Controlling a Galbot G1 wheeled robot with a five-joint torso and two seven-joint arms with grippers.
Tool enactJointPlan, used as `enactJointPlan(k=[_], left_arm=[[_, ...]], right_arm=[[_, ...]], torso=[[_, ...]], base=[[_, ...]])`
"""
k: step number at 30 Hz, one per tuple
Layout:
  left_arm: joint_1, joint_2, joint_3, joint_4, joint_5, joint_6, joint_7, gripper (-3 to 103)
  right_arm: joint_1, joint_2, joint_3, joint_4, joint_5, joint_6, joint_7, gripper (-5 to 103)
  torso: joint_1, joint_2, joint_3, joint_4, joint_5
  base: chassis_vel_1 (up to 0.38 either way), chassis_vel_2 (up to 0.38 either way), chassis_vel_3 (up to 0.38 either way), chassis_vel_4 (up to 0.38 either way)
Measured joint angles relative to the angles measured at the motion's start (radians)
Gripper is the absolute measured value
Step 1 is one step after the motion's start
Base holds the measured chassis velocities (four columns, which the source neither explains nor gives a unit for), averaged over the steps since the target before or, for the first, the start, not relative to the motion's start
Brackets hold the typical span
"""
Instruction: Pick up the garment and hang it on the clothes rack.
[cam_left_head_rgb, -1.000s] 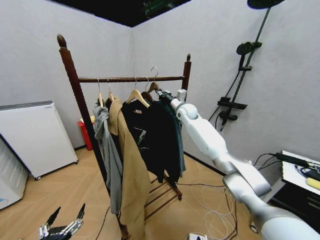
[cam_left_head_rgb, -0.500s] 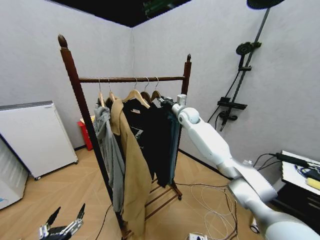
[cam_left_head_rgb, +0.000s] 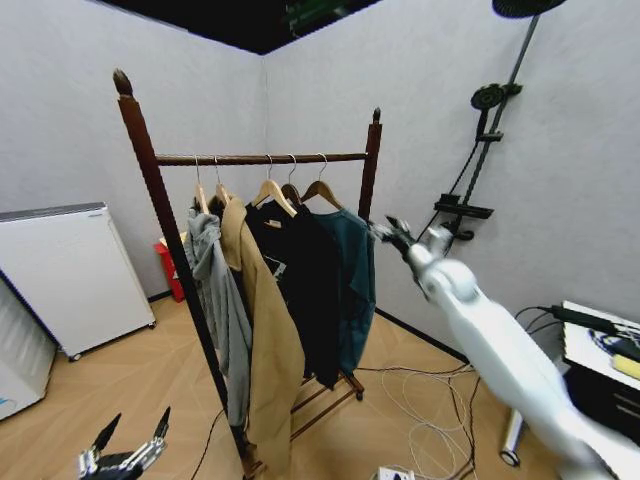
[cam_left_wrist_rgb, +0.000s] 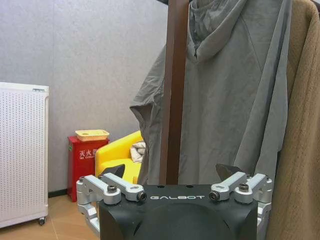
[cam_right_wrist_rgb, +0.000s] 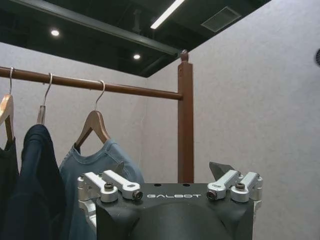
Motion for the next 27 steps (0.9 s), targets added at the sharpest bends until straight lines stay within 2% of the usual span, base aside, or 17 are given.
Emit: enactJointPlan(k=[2,3,5,6,7,9,10,12,13,15,17,18,20,27], left_arm=[[0.0,0.0,0.0,0.0,0.0,0.0,-0.001,100],[0.0,0.0,0.0,0.0,0.0,0.0,-0.001,100],[0.0,0.0,0.0,0.0,0.0,0.0,0.0,100],[0.0,0.0,0.0,0.0,0.0,0.0,0.0,100],[0.0,0.0,0.0,0.0,0.0,0.0,0.0,100],[0.0,0.0,0.0,0.0,0.0,0.0,0.0,100],[0.0,0.0,0.0,0.0,0.0,0.0,0.0,100],[0.0,0.0,0.0,0.0,0.0,0.0,0.0,100],[0.0,0.0,0.0,0.0,0.0,0.0,0.0,100],[0.0,0.0,0.0,0.0,0.0,0.0,0.0,100],[0.0,0.0,0.0,0.0,0.0,0.0,0.0,100],[0.0,0.0,0.0,0.0,0.0,0.0,0.0,100],[0.0,0.0,0.0,0.0,0.0,0.0,0.0,100],[0.0,0.0,0.0,0.0,0.0,0.0,0.0,100]], right_arm=[[-0.214,0.011,0.158,0.143,-0.008,0.007,0.013,99],[-0.214,0.011,0.158,0.143,-0.008,0.007,0.013,99],[-0.47,0.067,0.338,0.271,-0.066,0.036,0.019,100],[-0.582,0.102,0.393,0.319,-0.101,0.059,0.021,100],[-0.678,0.144,0.435,0.36,-0.137,0.089,0.021,100],[-0.725,0.169,0.452,0.378,-0.157,0.106,0.021,100],[-0.82,0.231,0.475,0.415,-0.206,0.147,0.018,100],[-0.912,0.32,0.481,0.445,-0.271,0.204,0.006,100],[-0.912,0.32,0.481,0.445,-0.271,0.204,0.006,100],[-0.989,0.442,0.466,0.47,-0.351,0.281,-0.009,100],[-1.033,0.509,0.426,0.488,-0.418,0.328,-0.014,100],[-1.033,0.509,0.426,0.488,-0.418,0.328,-0.014,100],[-1.053,0.554,0.375,0.478,-0.474,0.347,-0.016,100],[-1.049,0.564,0.353,0.462,-0.487,0.349,-0.016,100]], torso=[[0.0,0.0,0.0,0.0003,0.0011],[0.0,0.0,0.0,0.0003,0.0011],[0.0,0.0,0.0,0.0,-0.0002],[0.0,0.0,0.0,0.0,0.0007],[0.0,0.0,0.0,-0.0002,0.0008],[0.0,0.0,0.0,-0.0003,0.0007],[0.0,0.0,0.0,-0.0002,-0.0001],[0.0,0.0,0.0,0.0002,0.0002],[0.0,0.0,0.0,0.0002,0.0002],[0.0,0.0,0.0,-0.0001,0.0004],[0.0,0.0,0.0,0.0,0.0],[0.0,0.0,0.0,0.0,0.0],[0.0,0.0,0.0,0.0003,0.0001],[0.0,0.0,0.0,0.0003,0.0004]], base=[[0.0,0.0,0.0,0.0],[0.0,0.0,0.0,0.0],[0.0,0.0,0.0,0.0],[0.0,0.0,0.0,0.0],[0.0,0.0,0.0,0.0],[0.0,0.0,0.0,0.0],[0.0,0.0,0.0,0.0],[0.0,0.0,0.0,0.0],[0.0,0.0,0.0,0.0],[0.0,0.0,0.0,0.0],[0.0,0.0,0.0,0.0],[0.0,0.0,0.0,0.0],[0.0,0.0,0.0,0.0],[0.0,0.0,0.0,0.0]])
